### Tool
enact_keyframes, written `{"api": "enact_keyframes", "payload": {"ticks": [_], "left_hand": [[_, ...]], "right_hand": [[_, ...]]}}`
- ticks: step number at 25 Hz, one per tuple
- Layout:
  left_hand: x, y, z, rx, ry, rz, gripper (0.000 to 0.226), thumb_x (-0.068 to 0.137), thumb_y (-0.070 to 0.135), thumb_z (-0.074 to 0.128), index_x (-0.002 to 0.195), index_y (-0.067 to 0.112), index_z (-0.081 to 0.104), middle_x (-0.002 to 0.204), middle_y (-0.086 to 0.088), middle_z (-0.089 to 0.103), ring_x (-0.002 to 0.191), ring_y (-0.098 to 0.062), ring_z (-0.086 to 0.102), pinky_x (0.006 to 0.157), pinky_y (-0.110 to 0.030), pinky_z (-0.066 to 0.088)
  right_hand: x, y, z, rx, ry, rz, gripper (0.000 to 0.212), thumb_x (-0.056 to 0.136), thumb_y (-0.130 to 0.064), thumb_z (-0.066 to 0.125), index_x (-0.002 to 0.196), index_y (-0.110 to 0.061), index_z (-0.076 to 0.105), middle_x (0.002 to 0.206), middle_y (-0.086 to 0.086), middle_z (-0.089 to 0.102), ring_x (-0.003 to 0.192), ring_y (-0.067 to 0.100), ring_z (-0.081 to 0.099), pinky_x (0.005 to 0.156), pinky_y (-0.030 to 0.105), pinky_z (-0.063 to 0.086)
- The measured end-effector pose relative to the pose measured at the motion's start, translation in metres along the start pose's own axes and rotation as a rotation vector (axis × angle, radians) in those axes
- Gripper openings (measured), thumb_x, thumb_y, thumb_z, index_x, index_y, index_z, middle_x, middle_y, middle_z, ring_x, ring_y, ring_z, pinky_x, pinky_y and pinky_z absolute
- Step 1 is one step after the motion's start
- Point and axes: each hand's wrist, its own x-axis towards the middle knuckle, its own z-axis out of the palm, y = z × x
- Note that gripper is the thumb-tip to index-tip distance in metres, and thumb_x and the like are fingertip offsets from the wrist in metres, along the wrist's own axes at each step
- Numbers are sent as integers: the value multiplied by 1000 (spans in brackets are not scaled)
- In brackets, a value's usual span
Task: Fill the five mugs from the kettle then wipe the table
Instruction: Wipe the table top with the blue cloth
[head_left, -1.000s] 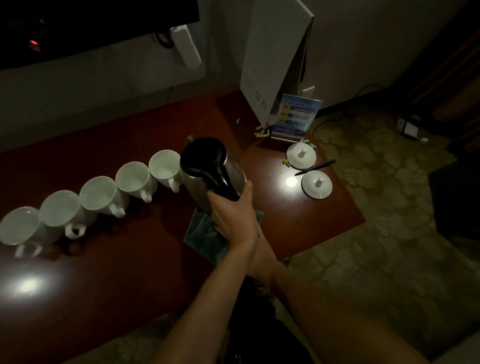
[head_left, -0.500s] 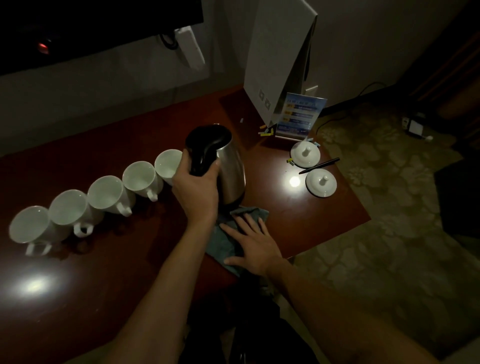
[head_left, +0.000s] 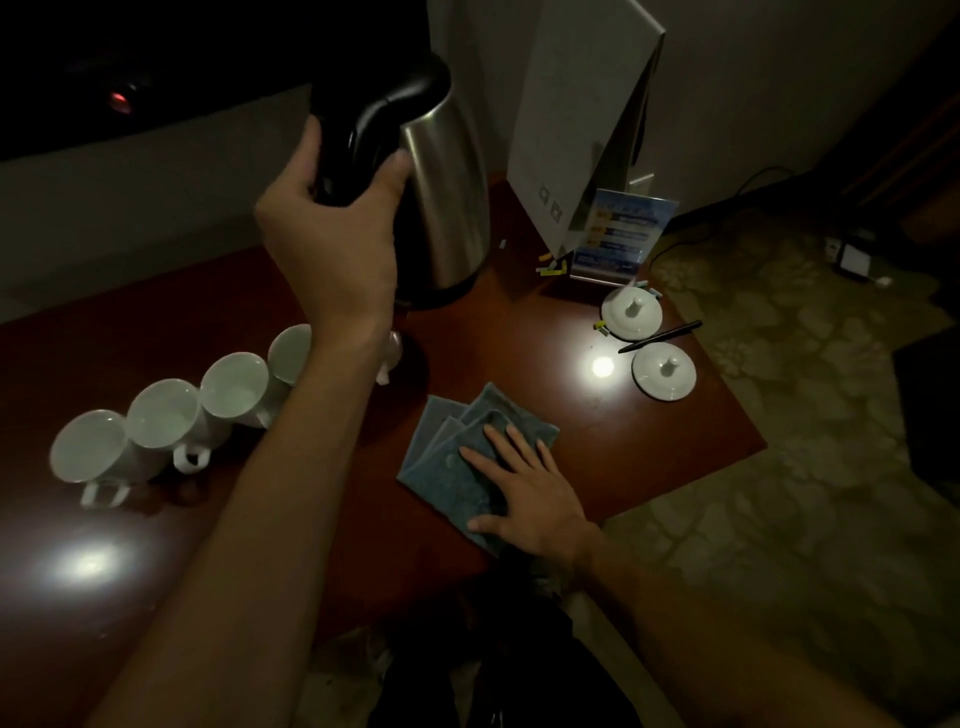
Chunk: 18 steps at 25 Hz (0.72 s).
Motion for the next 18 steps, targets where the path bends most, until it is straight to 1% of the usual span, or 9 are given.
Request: {"api": "enact_keyframes", "payload": {"ticks": [4,7,8,11,14,15,17,18], "left_hand": [[11,13,-10,-32,37,74,38,84,16,75,115,-4,68,101,-3,74,97,-8,70,88,-30,57],[24,20,-10,-38,43,159,43,83,20,76,113,-9,67,103,-10,73,98,-13,71,87,-33,58],[28,21,-10,-40,45,190,43,82,21,77,112,-9,67,102,-10,73,98,-13,71,86,-34,59],[36,23,-7,-43,64,290,27,83,18,76,100,-3,69,87,4,70,87,-8,70,77,-27,57],[43,22,-3,-33,92,361,14,82,17,77,85,7,67,75,8,66,75,-5,68,67,-23,54],[44,21,-1,-28,104,368,14,80,16,78,79,10,65,71,10,64,70,-4,67,64,-22,53],[46,23,1,-19,142,361,22,77,13,80,69,15,60,63,13,59,62,0,62,59,-20,50],[47,23,2,-26,143,351,25,77,12,80,67,18,58,61,14,57,60,1,60,58,-19,49]], "right_hand": [[2,0,2,-14,21,30,93,89,-78,48,159,-51,-7,169,-10,-24,152,15,-30,127,51,-12],[16,1,-9,1,40,93,92,90,-80,45,159,-49,-8,169,-8,-24,154,18,-26,124,48,-17],[24,2,-15,11,52,123,92,90,-80,44,159,-49,-9,169,-7,-23,155,20,-25,123,48,-16],[61,13,-40,44,95,201,92,90,-80,44,160,-47,-7,170,-3,-21,156,24,-21,123,52,-14],[108,25,-73,87,115,226,94,91,-77,47,161,-45,-5,171,-1,-21,157,27,-21,122,56,-13],[122,27,-84,106,110,226,95,91,-76,49,161,-44,-5,171,0,-21,156,27,-21,123,56,-13],[137,27,-93,122,92,218,96,91,-75,51,162,-43,-5,170,1,-22,156,28,-22,123,57,-12],[133,28,-91,105,85,214,96,91,-75,50,162,-43,-6,170,1,-23,156,29,-22,123,57,-12]]}}
